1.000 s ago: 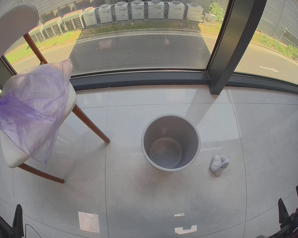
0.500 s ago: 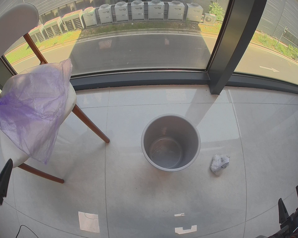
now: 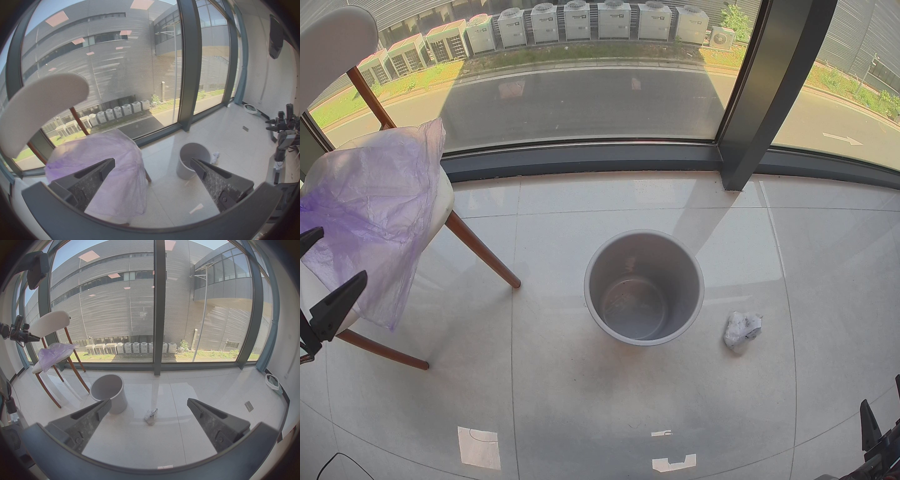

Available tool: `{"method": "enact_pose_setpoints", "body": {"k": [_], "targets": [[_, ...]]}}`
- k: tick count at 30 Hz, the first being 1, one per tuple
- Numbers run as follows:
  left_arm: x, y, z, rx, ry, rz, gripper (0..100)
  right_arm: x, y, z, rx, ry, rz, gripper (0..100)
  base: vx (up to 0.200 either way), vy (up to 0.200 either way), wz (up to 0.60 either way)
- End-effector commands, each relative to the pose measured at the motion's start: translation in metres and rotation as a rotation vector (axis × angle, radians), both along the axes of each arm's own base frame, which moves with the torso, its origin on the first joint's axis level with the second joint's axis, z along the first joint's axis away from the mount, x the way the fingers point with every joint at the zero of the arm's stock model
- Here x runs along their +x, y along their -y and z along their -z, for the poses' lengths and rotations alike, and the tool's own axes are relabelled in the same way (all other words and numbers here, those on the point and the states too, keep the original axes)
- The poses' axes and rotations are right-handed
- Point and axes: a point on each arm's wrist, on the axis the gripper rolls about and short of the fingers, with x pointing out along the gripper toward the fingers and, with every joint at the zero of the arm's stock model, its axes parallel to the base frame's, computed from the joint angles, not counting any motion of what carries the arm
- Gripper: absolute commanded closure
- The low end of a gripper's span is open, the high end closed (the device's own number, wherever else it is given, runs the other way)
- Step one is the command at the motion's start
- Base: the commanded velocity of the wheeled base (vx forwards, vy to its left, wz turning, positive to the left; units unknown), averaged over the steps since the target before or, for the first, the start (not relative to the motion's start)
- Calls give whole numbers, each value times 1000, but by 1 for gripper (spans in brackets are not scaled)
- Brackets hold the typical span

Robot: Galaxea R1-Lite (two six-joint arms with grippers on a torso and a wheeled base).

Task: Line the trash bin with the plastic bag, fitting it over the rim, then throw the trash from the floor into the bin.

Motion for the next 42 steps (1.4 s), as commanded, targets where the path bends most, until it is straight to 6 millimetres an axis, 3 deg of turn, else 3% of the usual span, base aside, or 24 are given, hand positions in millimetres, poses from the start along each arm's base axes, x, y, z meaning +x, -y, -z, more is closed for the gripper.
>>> {"method": "enact_pose_setpoints", "body": {"k": [1,9,18,27,42], "targets": [[21,1,6,-1,-80,38,0,0,0,5,-1,-1,-1,0,0,0,0],[55,2,22,17,-201,49,0,0,0,5,-1,1,-1,0,0,0,0],[92,1,26,74,-169,-77,0,0,0,5,0,1,-1,0,0,0,0],[121,38,25,135,-167,-68,0,0,0,5,0,1,1,0,0,0,0],[162,41,28,169,-155,-335,0,0,0,5,2,1,1,0,0,0,0]]}}
